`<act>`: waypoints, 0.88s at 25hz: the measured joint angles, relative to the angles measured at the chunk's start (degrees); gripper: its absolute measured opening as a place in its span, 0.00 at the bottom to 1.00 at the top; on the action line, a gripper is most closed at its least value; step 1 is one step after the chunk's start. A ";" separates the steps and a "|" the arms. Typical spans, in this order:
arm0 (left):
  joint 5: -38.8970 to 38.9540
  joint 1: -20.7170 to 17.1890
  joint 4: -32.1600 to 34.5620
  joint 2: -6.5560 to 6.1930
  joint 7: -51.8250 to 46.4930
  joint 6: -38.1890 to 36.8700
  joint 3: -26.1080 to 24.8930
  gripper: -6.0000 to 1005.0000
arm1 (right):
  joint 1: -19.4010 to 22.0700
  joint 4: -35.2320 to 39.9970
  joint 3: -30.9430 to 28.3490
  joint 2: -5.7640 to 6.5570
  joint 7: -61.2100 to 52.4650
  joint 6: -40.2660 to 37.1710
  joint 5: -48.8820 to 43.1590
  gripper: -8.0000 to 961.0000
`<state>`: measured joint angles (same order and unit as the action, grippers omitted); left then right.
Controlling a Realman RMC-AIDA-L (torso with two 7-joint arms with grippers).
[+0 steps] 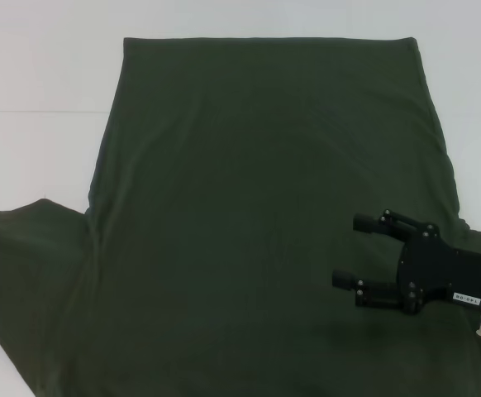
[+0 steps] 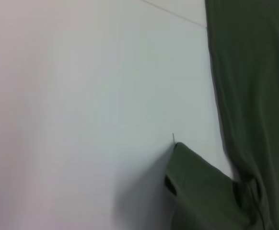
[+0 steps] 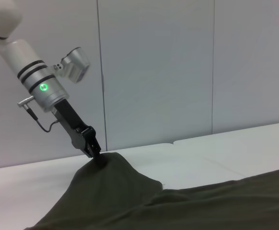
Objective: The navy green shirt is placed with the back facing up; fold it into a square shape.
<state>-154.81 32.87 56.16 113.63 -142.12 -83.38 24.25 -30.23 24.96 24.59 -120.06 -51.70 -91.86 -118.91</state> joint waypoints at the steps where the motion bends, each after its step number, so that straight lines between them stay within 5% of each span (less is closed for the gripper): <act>1: 0.00 -0.05 0.32 0.00 -0.11 -0.09 -0.01 0.02 | 0.00 0.00 -0.03 0.00 -0.01 -0.11 0.00 0.98; 17: 3.28 0.02 1.03 0.65 -0.14 -3.24 -0.39 0.05 | 0.00 -0.05 -0.07 0.00 -0.07 -0.54 0.29 0.98; 22: 7.51 1.18 2.25 2.01 0.21 -6.60 1.75 0.06 | 0.09 -0.34 -0.07 -0.01 -0.07 -0.58 0.35 0.98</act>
<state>-147.30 34.04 58.41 115.64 -141.91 -89.98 26.01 -30.15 24.62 24.52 -120.07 -51.77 -92.44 -118.56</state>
